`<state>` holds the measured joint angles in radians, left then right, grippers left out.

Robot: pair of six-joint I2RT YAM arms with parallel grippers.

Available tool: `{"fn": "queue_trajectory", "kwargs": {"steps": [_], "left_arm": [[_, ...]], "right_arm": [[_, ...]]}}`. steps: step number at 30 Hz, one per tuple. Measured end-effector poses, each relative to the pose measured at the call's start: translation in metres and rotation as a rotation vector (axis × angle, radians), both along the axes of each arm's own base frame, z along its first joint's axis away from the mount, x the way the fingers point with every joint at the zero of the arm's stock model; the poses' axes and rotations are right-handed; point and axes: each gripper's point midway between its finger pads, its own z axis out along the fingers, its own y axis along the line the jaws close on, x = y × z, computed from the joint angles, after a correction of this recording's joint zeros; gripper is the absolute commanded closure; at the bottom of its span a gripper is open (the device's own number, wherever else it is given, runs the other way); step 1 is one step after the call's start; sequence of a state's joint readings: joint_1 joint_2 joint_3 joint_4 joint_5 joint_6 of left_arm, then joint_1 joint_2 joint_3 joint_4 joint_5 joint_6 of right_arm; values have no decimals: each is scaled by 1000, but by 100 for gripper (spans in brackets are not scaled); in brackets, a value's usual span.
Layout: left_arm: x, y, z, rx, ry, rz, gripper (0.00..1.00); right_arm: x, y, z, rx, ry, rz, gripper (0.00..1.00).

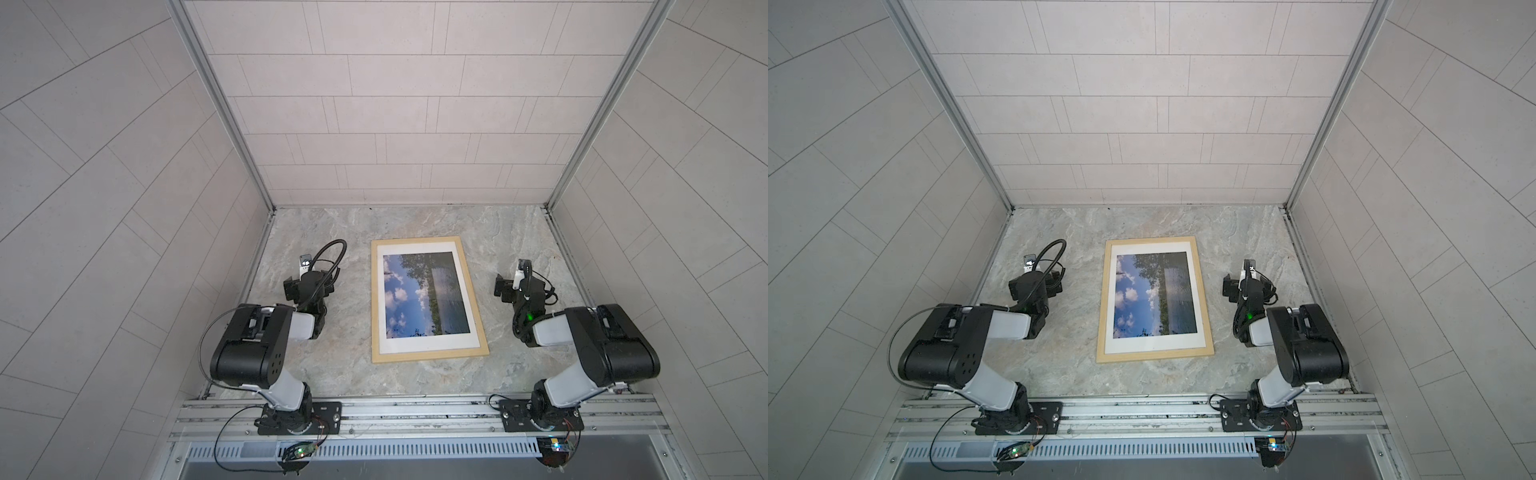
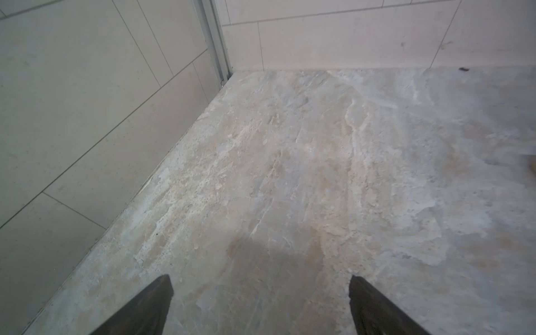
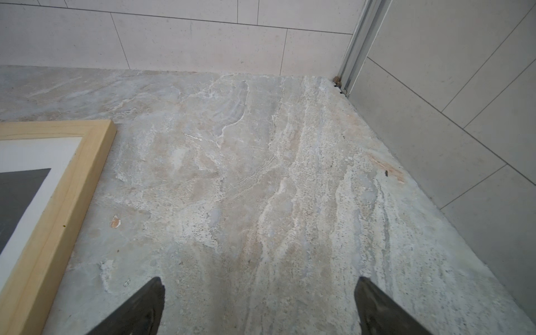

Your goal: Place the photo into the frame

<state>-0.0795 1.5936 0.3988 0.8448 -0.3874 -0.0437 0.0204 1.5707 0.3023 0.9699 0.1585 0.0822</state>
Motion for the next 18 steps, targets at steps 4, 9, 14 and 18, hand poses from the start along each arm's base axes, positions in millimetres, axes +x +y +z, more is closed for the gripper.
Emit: {"fn": "queue_trajectory", "kwargs": {"steps": [4, 9, 14, 18], "left_arm": [[3, 0, 6, -5, -33, 4, 0], [5, 0, 10, -7, -55, 4, 0], [6, 0, 12, -8, -61, 4, 0], [6, 0, 12, -8, -63, 4, 0]], "right_arm": [[5, 0, 11, 1, -40, 0, 1], [8, 0, 16, -2, -55, 0, 1], [10, 1, 18, -10, -63, 7, 1], [16, 6, 20, -15, -57, 39, 1]]}}
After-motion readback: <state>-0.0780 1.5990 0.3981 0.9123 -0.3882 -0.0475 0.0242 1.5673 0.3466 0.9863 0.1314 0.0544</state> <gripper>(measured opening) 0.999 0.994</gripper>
